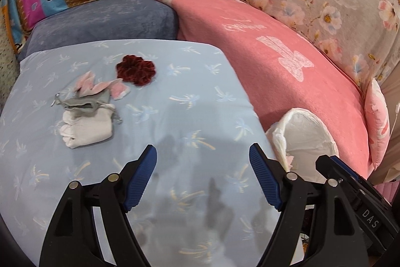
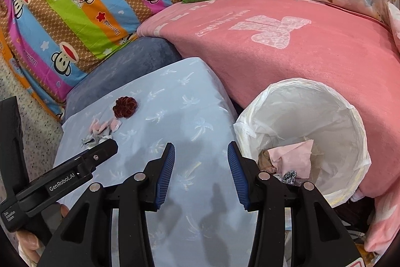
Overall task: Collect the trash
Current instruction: 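Move both open grippers back over the remaining items on the table, then grasp the pink cloth with the left gripper while the right gripper grasps the dark red scrunchie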
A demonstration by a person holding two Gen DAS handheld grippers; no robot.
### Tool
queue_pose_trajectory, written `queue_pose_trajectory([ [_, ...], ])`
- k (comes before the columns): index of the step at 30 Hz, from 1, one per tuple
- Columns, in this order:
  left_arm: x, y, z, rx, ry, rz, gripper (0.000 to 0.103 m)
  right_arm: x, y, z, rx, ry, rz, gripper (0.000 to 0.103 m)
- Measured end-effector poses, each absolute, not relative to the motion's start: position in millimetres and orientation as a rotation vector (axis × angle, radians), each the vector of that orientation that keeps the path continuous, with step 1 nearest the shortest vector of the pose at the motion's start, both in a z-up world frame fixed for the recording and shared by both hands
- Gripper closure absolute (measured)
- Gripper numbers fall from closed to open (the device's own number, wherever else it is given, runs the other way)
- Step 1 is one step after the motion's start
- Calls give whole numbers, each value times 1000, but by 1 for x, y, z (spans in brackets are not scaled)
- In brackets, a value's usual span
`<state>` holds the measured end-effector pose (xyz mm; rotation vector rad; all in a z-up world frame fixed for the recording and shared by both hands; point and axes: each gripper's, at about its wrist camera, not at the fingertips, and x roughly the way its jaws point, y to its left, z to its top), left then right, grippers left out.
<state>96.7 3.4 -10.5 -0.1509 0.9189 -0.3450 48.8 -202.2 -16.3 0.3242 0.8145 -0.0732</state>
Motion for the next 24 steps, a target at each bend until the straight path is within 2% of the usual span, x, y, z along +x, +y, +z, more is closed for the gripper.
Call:
queue_pose_trajectory([
  [18,142,111,-30,-224,931,-157,27,120,-108,-41,244,900,49,59],
  [24,178,139,-36,-252,939,-118,27,172,-74,-54,211,914,84,54],
])
